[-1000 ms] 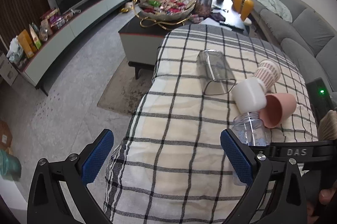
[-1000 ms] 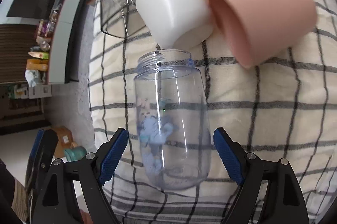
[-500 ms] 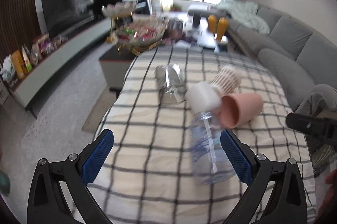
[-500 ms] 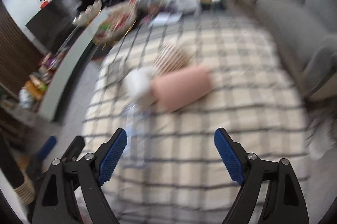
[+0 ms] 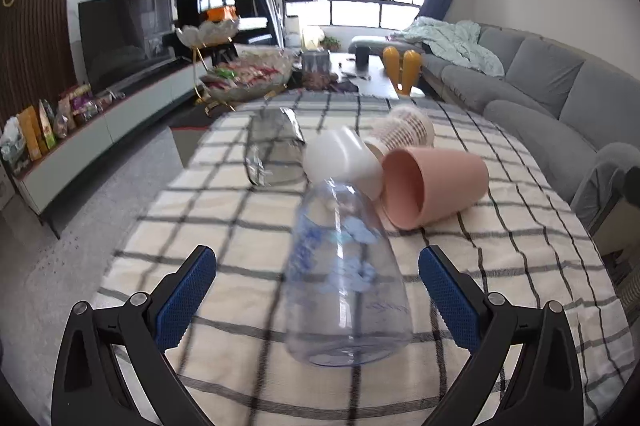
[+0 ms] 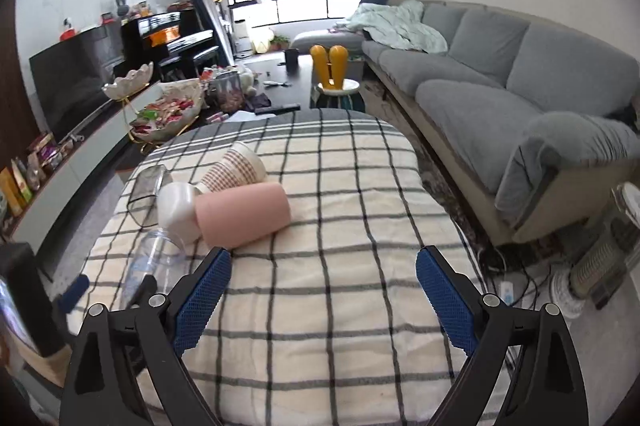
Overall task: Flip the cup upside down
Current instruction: 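Release the jar from the right gripper while the left gripper closes on it, then lift the jar with the left gripper and rotate it opening down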
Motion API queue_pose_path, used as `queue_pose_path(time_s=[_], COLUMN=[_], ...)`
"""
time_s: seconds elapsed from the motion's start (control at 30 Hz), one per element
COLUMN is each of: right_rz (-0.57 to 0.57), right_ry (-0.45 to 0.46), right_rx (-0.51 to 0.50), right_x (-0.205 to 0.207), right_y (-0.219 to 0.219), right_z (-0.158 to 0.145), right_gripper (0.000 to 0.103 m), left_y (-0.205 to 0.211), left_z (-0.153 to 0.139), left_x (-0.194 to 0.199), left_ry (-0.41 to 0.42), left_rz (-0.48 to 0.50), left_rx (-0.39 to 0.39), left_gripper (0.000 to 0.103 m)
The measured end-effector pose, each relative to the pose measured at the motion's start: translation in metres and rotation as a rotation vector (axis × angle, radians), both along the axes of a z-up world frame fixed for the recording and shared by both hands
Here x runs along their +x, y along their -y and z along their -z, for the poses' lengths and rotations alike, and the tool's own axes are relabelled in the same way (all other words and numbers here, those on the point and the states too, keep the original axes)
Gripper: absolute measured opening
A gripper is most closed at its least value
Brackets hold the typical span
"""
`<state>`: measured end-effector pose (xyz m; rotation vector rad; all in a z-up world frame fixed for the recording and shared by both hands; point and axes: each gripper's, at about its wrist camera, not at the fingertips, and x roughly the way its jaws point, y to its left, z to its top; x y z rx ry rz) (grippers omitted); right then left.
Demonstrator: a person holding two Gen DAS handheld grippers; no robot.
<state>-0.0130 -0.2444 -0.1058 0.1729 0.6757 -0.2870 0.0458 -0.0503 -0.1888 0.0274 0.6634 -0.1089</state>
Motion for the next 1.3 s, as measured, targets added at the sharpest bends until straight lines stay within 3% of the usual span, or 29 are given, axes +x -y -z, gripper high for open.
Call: queue_pose_path(time_s=[0.17,0.53,0.8,1.17,1.3], right_rz=[0.031,-0.004,0.001,-0.01,-0.004], right_ry=[0.035,0.008,-0.022,-0.024,-0.025], right_rx=[-0.004,-0.02,-0.005,-0.002,0.013], right_x=[-0.008,0.0,0.004,0.006,0.006], right_y=[0.006,-0.004,-0.002,-0.004,-0.004], right_z=[0.004,0.018,0.025,0.025,0.016], right_gripper=[0.094,0.094,0.094,0.094,0.094], left_y=[0.01,0.012,0.017,0.012,0.01], left_z=[0.015,0.029,0.039,0.031,0.017], left_x=[0.004,0.01,0.013,0.014,0.015], left_ry=[-0.021,-0.043,-0.067,-0.061,-0.107], left_rz=[0.002,0.002,0.016,0.006,0.031], left_rx=[0.016,0.021,0.028,0.047,0.054], left_gripper=[0.103,0.098,0.072,0.072,0.072])
